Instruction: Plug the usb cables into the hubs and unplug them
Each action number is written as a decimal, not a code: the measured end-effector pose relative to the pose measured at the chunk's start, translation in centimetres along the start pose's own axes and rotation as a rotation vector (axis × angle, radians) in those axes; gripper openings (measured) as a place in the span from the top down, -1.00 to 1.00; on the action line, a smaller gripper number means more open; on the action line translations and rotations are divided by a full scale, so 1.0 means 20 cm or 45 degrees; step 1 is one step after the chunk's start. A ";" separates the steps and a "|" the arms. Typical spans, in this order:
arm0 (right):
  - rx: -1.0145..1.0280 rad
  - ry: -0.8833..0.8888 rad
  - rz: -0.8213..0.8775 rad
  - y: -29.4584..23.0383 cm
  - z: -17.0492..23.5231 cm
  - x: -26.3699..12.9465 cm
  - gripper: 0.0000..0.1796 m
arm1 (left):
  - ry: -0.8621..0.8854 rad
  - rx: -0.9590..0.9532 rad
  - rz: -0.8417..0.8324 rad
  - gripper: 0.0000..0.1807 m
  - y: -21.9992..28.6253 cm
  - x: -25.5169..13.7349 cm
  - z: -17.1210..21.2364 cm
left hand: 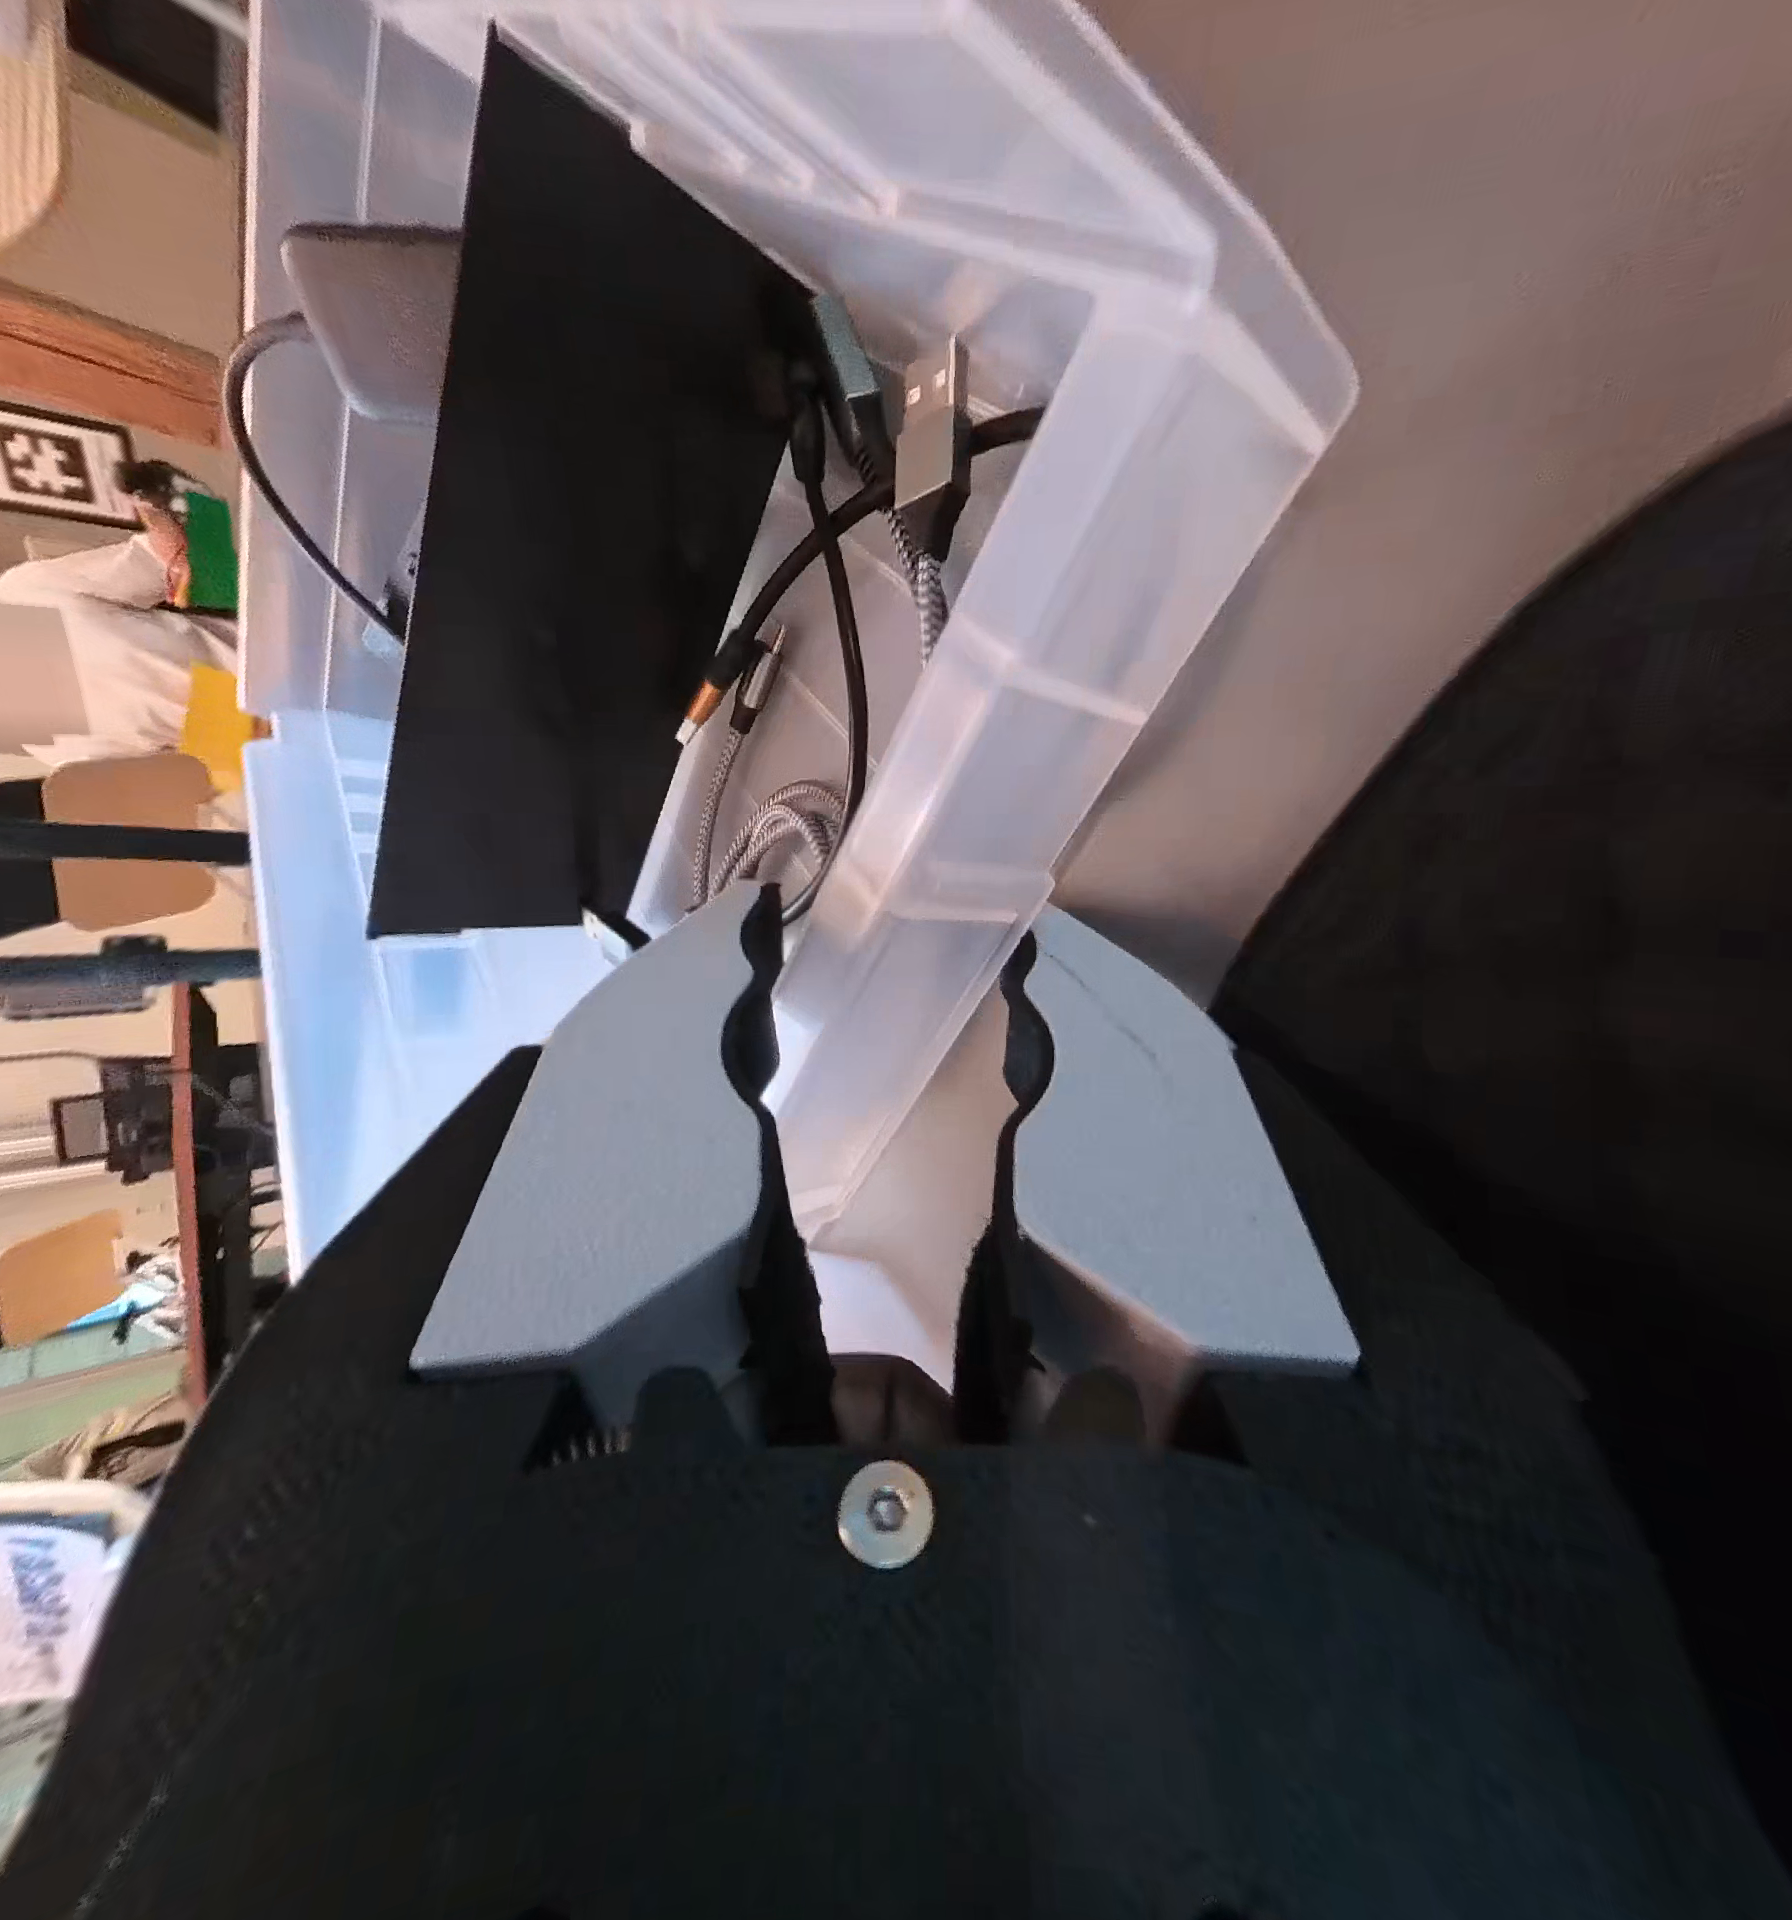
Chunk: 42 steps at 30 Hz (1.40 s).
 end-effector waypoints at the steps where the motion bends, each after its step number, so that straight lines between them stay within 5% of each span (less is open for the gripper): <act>1: 0.004 0.003 0.000 0.00 0.00 0.00 0.65 | 0.000 0.006 -0.013 0.54 0.00 -0.02 0.04; 29: 0.092 0.014 0.014 0.00 0.09 -0.03 0.63 | 0.091 -0.093 -0.044 0.47 -0.04 -0.33 0.56; 42: 0.127 -0.010 0.024 0.00 0.12 -0.05 0.62 | -0.345 -0.171 0.046 0.48 -0.04 -0.42 0.59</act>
Point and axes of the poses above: each gripper's, where its closed fingertips meet, x out along the fingers, z out of its underside, y = z × x across the jaws, the point moved 6 cm from there along -x, back along the fingers, and after that the axes turned 4 degrees about y, right-handed, at the moved point
